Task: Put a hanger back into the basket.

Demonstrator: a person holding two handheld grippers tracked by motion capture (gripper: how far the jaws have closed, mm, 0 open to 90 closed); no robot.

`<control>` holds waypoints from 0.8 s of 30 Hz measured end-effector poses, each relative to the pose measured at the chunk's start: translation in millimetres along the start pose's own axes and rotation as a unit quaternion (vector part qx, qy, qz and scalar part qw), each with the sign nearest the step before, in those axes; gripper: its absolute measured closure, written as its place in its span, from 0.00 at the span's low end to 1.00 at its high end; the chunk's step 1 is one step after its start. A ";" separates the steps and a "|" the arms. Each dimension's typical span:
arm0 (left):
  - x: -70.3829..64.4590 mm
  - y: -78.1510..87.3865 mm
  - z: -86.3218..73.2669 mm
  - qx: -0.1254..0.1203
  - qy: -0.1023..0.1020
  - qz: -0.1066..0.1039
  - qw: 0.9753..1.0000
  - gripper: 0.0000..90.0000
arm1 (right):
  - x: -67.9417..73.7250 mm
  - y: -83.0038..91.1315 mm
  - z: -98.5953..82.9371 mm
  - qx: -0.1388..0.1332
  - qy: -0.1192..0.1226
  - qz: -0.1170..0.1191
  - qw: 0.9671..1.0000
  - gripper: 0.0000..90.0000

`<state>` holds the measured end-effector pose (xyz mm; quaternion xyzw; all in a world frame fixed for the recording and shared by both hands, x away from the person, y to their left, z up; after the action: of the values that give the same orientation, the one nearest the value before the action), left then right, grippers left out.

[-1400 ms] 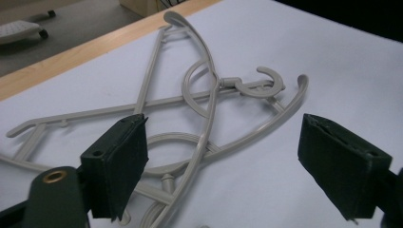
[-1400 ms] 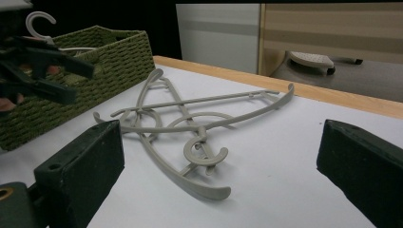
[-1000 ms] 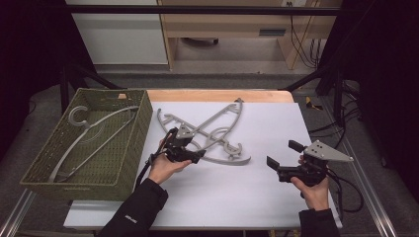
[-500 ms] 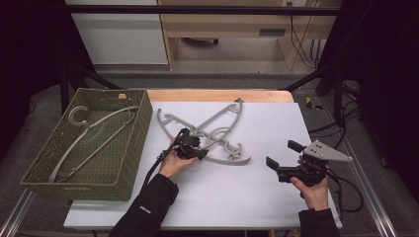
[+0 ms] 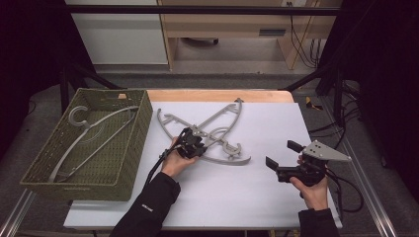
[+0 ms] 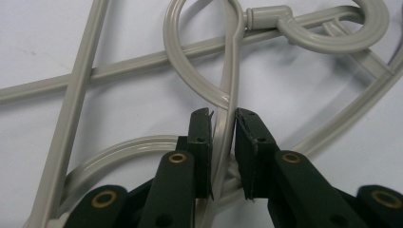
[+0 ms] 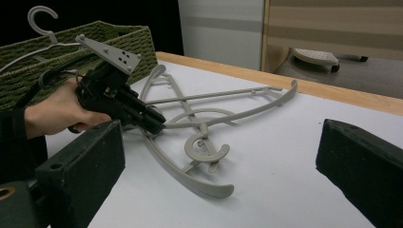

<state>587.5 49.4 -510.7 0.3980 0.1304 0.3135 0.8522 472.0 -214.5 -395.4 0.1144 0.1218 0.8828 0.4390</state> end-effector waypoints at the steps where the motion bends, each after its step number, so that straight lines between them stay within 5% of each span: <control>1: -4.3 -0.4 0.9 -0.001 0.001 -0.006 1.000 0.89 | -0.1 0.1 -0.1 0.000 0.000 0.000 1.000 0.03; 5: -7.2 -2.6 4.1 -0.004 -0.002 0.000 1.000 0.88 | 0.0 0.2 0.0 0.000 0.000 0.000 1.000 0.03; 11: -2.5 -10.3 5.4 0.002 0.006 0.010 1.000 0.73 | 0.1 -0.1 -0.1 0.000 0.000 0.001 1.000 0.03; 20: -8.5 -16.5 5.5 0.023 0.003 0.006 1.000 0.89 | 0.1 0.8 0.5 -0.001 -0.001 0.002 1.000 0.03; 24: -11.8 -11.1 9.2 0.008 0.008 0.002 1.000 0.90 | -0.3 0.9 0.4 -0.001 -0.001 0.001 1.000 0.03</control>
<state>587.5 31.0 -513.5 0.4025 0.1393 0.3170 0.8474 471.6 -215.3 -394.8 0.1149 0.1206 0.8833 0.4383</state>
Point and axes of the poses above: each handheld gripper's, and its own axes: y roughly backward along the jaws, z roughly out of its top, x roughly to its left, the point moved 7 cm from there along -y, roughly forward along the jaws, and after that the axes turned 1 degree about x, right-handed, at the moved point
